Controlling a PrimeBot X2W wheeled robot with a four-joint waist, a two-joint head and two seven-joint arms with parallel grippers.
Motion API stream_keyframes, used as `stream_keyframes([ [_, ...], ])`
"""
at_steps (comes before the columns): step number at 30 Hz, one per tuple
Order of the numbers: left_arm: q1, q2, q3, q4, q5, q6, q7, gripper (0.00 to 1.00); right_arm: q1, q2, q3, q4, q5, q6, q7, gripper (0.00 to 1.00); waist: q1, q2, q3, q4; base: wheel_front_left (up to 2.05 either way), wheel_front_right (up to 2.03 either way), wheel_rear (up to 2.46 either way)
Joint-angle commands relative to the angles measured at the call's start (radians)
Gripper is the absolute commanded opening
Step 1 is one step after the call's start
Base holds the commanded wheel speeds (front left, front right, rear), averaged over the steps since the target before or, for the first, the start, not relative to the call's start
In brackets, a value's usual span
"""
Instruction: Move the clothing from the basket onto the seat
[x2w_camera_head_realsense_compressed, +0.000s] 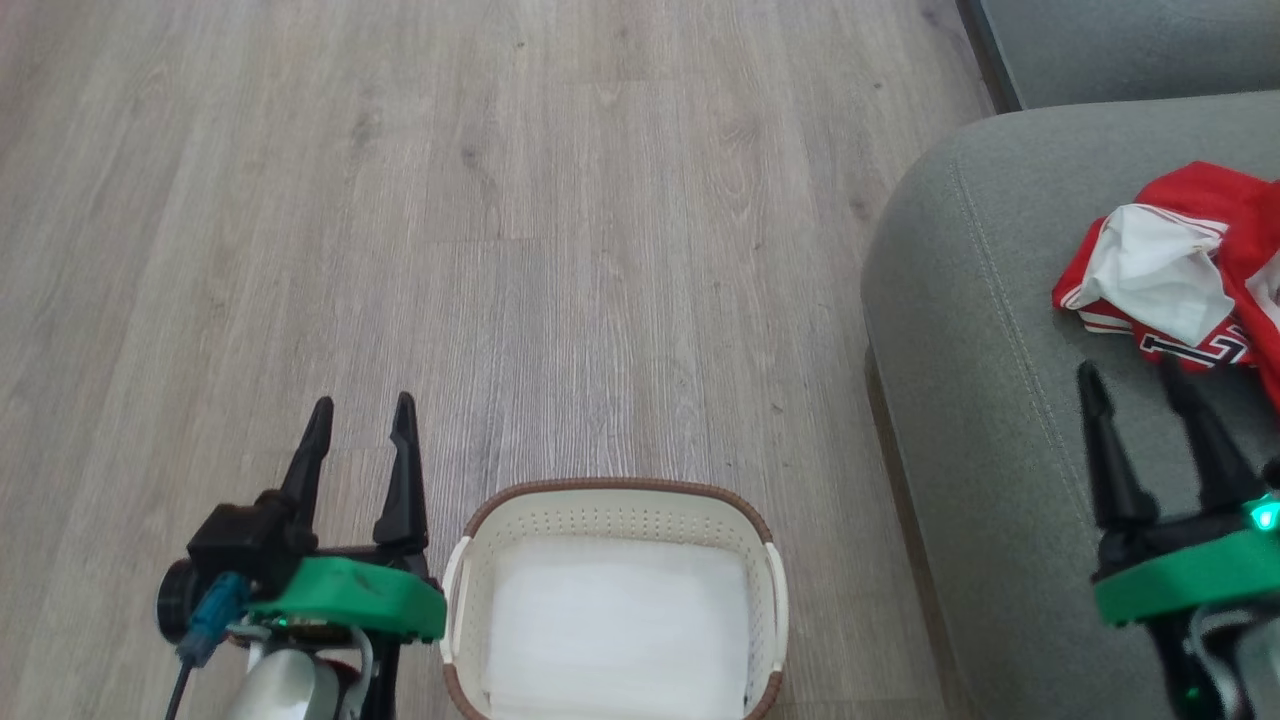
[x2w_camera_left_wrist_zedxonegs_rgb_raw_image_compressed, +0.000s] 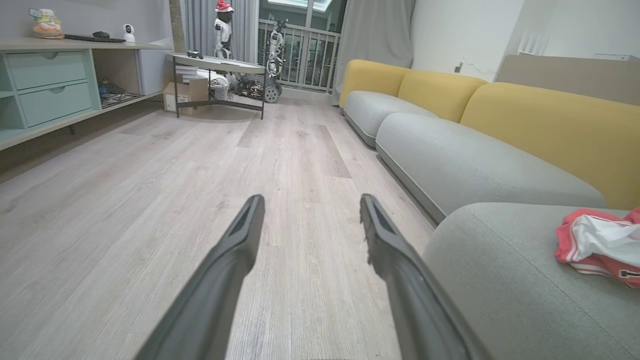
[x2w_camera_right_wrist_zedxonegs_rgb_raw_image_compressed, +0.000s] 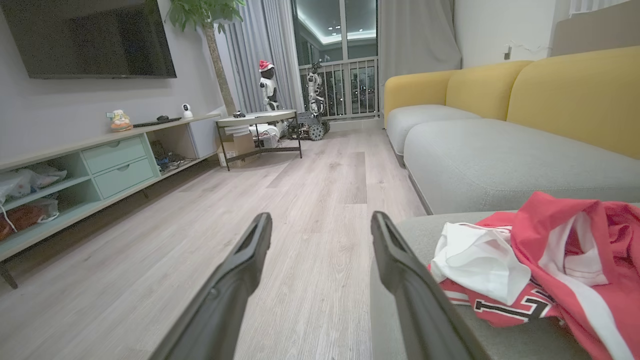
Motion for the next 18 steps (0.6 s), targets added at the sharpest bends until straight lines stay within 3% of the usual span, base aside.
stream_keyframes([
  [1, -0.026, -0.005, 0.062, -0.023, 0.026, -0.018, -0.01, 1.0, 0.009, -0.004, 0.024, -0.04, -0.019, 0.0, -0.009, 1.0, 0.0001, -0.0001, 0.001, 0.0, 0.0, 0.0, 0.0],
  [6, -0.014, -0.04, 0.124, 0.004, 0.083, -0.076, -0.01, 1.0, 0.021, 0.03, 0.033, -0.06, -0.051, 0.0, -0.009, 1.0, 0.0001, -0.0001, 0.005, -0.004, 0.0, 0.0, 0.0],
  [18, 0.008, -0.102, 0.234, 0.042, 0.164, -0.163, -0.01, 1.0, 0.004, 0.06, 0.048, -0.061, -0.068, 0.0, -0.009, 1.0, 0.0001, -0.0001, 0.016, -0.02, 0.0, 0.0, 0.0],
])
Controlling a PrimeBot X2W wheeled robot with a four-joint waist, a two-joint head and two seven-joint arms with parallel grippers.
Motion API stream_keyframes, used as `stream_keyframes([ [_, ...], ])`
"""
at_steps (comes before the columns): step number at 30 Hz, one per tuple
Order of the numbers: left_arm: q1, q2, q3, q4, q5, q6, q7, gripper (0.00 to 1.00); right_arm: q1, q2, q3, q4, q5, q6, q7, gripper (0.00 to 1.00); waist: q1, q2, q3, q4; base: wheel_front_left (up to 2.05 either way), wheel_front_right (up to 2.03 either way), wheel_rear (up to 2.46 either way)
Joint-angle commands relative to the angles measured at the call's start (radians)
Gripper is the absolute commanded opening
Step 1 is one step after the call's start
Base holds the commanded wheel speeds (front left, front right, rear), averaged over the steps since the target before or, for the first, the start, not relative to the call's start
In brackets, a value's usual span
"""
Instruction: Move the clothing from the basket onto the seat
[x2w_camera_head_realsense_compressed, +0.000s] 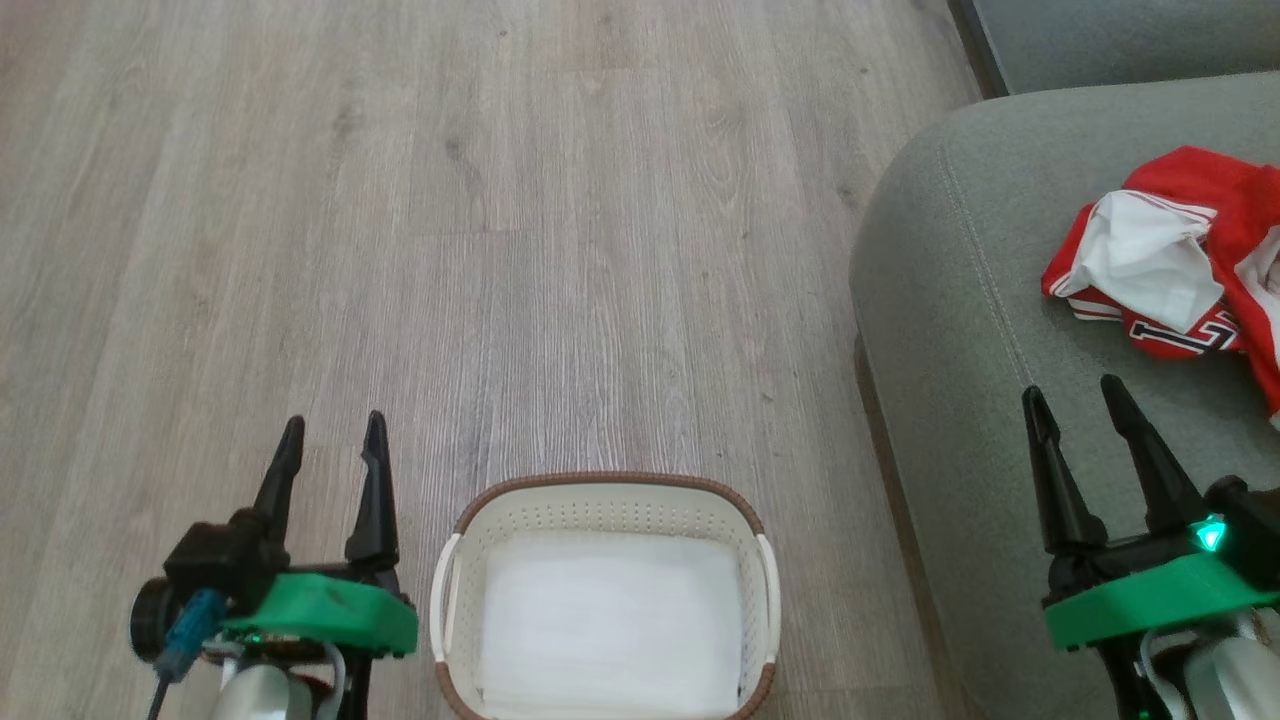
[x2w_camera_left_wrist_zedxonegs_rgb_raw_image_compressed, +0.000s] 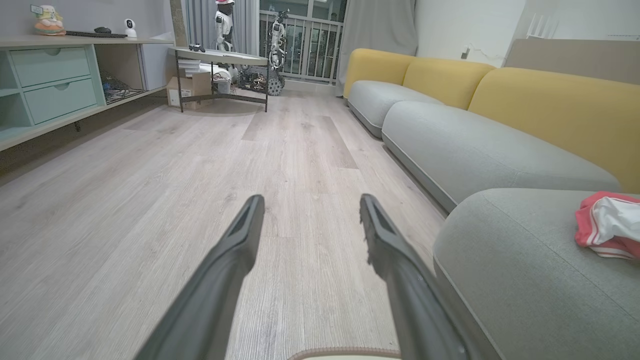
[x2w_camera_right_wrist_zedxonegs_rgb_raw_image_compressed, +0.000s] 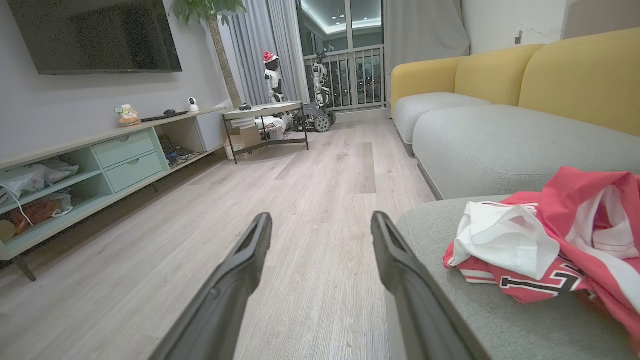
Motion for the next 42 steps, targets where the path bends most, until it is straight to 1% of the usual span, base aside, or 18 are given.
stream_keyframes([
  [1, -0.02, -0.002, 0.047, -0.025, 0.014, -0.011, -0.01, 1.0, -0.033, -0.015, 0.019, -0.032, -0.007, 0.0, -0.009, 1.0, 0.0, -0.0001, 0.003, 0.0, 0.0, 0.0, 0.0],
  [13, -0.018, -0.02, 0.072, -0.007, 0.039, -0.037, -0.01, 1.0, -0.047, -0.018, 0.026, -0.028, 0.002, 0.0, -0.009, 1.0, 0.0, -0.0001, 0.006, -0.002, 0.0, 0.0, 0.0],
  [14, 0.011, -0.02, 0.036, 0.021, 0.031, -0.034, 0.0, 0.0, -0.004, 0.001, 0.008, 0.002, 0.0, 0.0, 0.0, 0.0, 0.0, -0.0001, 0.006, -0.002, 0.0, 0.0, 0.0],
  [18, 0.025, -0.022, 0.036, 0.076, 0.023, -0.034, 0.008, 0.0, 0.012, 0.015, 0.018, 0.054, 0.007, 0.0, 0.003, 0.0, 0.0, -0.0001, 0.006, -0.002, 0.0, 0.0, 0.0],
  [42, 0.004, -0.022, 0.076, 0.079, -0.258, -0.057, 0.08, 0.0, -0.019, 0.046, -0.01, 0.088, 0.258, 0.0, 0.066, 0.0, 0.0, -0.0001, -0.001, 0.004, 0.0, 0.0, 0.0],
])
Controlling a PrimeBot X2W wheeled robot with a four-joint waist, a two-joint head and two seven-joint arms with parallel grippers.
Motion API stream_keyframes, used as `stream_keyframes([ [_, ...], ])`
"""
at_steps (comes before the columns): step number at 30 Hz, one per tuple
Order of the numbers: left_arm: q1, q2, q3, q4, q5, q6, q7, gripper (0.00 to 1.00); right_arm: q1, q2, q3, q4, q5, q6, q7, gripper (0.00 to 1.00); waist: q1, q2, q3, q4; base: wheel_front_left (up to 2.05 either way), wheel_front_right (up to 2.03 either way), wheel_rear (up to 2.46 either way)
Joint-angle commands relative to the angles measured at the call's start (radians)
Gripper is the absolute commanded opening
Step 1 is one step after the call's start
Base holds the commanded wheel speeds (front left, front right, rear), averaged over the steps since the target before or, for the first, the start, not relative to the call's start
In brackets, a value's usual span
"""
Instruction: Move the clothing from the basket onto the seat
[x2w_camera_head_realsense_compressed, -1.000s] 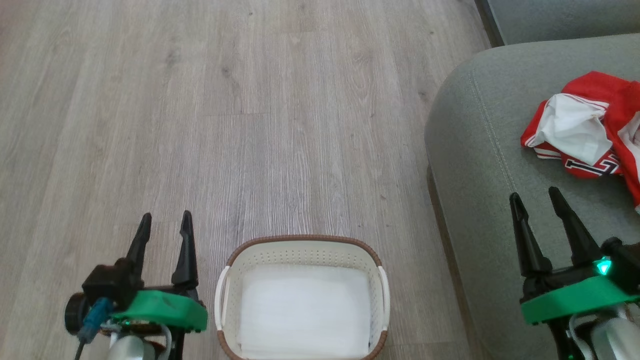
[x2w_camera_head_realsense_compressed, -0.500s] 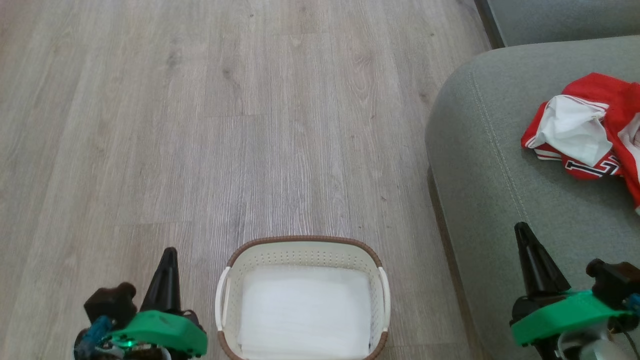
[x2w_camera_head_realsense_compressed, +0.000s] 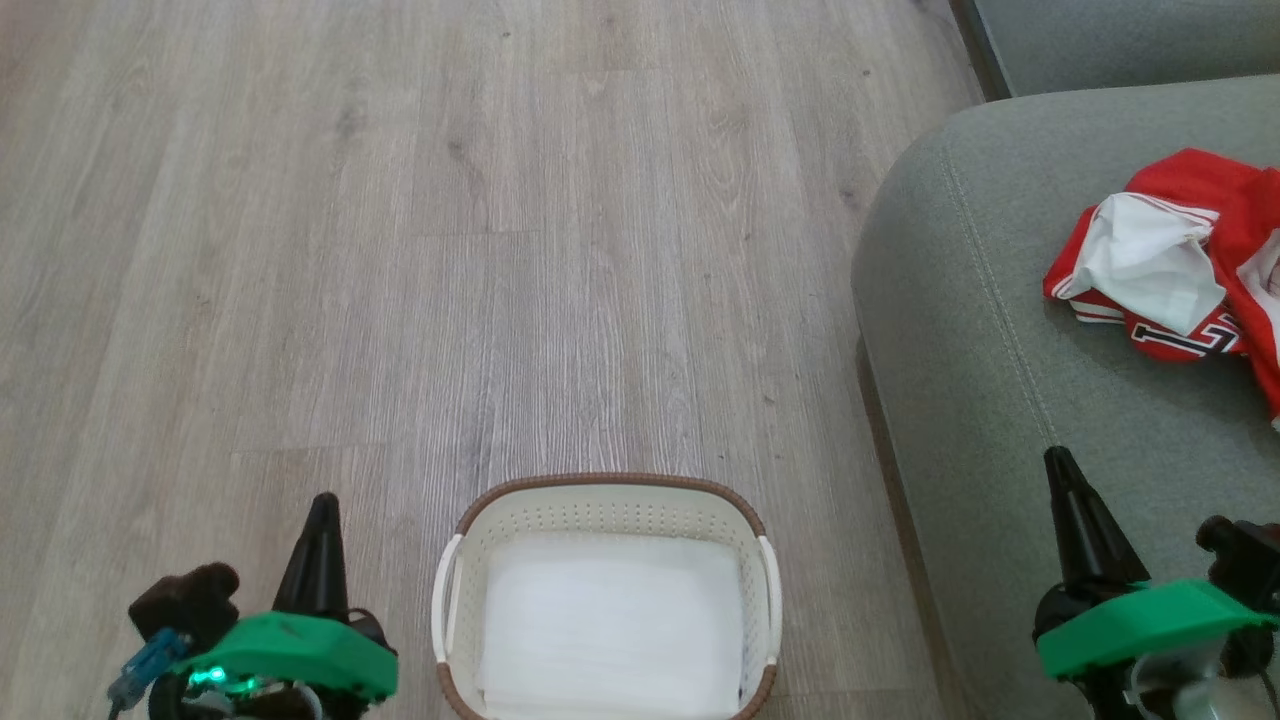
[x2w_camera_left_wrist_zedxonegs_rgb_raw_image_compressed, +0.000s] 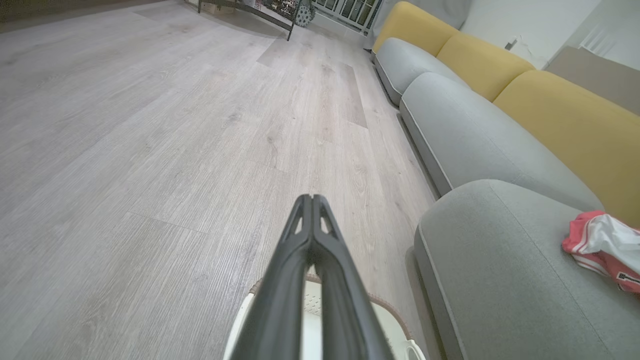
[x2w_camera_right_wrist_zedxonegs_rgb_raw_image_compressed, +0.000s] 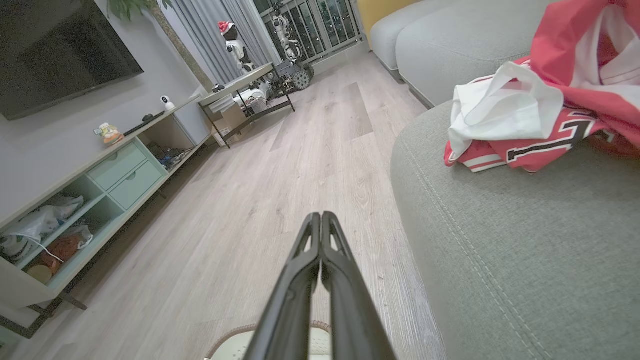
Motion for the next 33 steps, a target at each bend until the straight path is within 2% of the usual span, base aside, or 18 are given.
stream_keyframes([
  [1, -0.048, 0.002, 0.02, -0.031, -0.037, -0.009, 0.006, 0.0, -0.052, 0.002, -0.013, -0.025, 0.034, 0.0, 0.008, 0.0, 0.0, 0.0, -0.001, 0.0, 0.0, 0.0, 0.0],
  [33, -0.075, 0.002, 0.07, -0.028, -0.384, -0.037, 0.096, 0.0, -0.09, 0.046, -0.056, 0.017, 0.336, 0.0, 0.093, 0.0, 0.0, 0.0, -0.008, 0.007, 0.0, 0.0, 0.0],
])
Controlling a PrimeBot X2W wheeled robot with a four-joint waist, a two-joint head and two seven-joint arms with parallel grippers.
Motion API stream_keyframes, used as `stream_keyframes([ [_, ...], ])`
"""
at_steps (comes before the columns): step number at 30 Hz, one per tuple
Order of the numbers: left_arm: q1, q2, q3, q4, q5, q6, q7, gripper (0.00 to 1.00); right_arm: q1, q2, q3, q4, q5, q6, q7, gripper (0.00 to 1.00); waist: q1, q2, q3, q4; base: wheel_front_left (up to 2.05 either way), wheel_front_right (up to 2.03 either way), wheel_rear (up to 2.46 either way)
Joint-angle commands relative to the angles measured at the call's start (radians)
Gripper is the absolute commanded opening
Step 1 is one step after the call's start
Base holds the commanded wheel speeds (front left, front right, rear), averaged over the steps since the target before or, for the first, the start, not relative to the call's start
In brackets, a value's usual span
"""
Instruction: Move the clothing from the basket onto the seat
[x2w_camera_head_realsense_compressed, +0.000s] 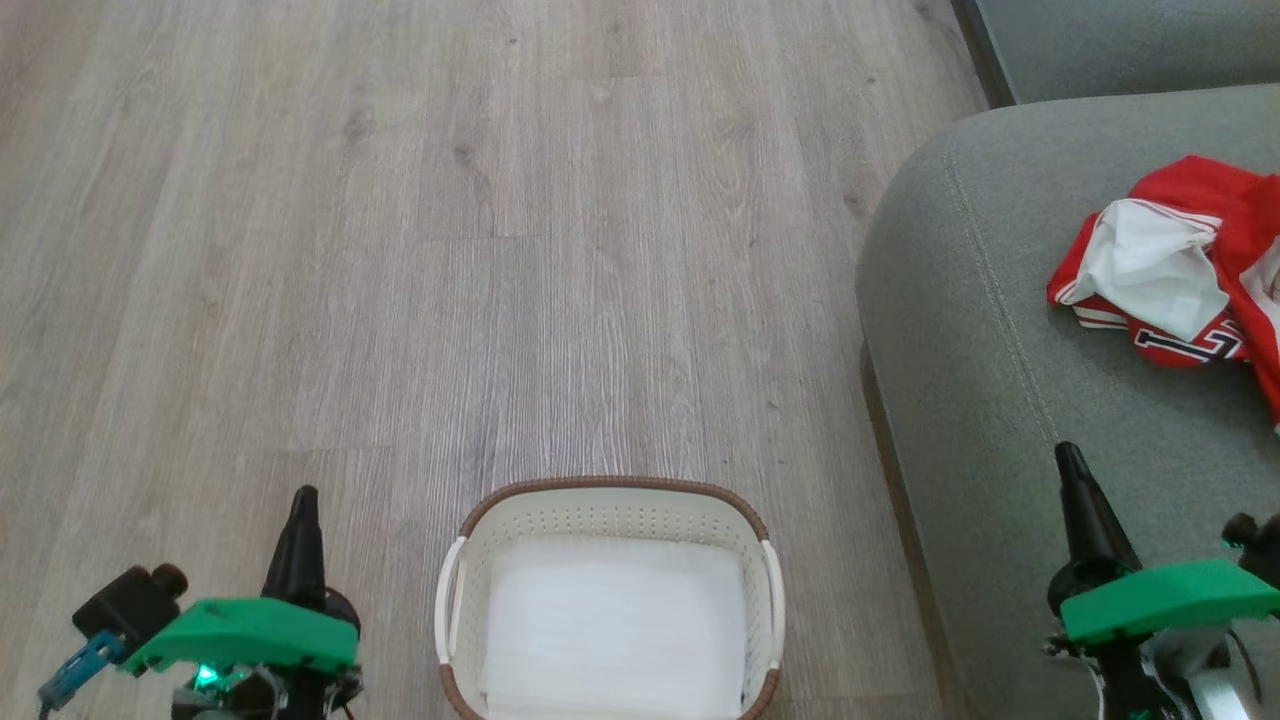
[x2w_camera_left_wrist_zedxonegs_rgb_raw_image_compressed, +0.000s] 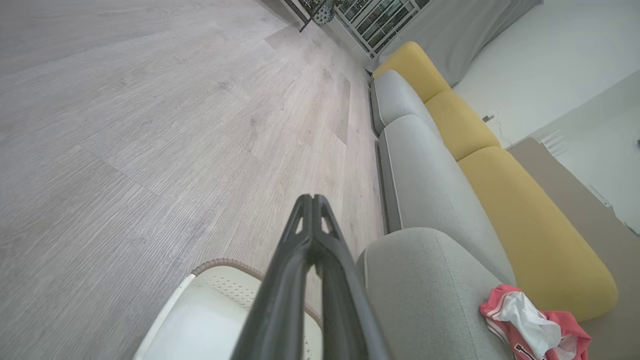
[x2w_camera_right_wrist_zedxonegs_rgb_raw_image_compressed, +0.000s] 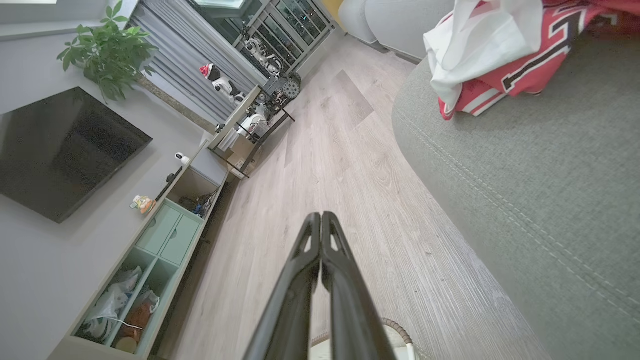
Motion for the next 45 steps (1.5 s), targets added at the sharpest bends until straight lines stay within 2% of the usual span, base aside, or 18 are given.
stream_keyframes([
  [1, -0.052, 0.003, 0.027, -0.028, -0.029, -0.008, 0.006, 0.0, -0.052, -0.006, -0.004, -0.027, 0.028, 0.0, 0.009, 0.0, 0.0, 0.0, 0.0, 0.0, 0.0, 0.0, 0.0],
  [45, -0.09, 0.003, 0.096, -0.023, -0.511, -0.047, 0.13, 0.0, -0.105, 0.062, -0.074, 0.032, 0.439, 0.0, 0.134, 0.0, 0.0, 0.0, -0.011, 0.01, 0.0, 0.0, 0.0],
])
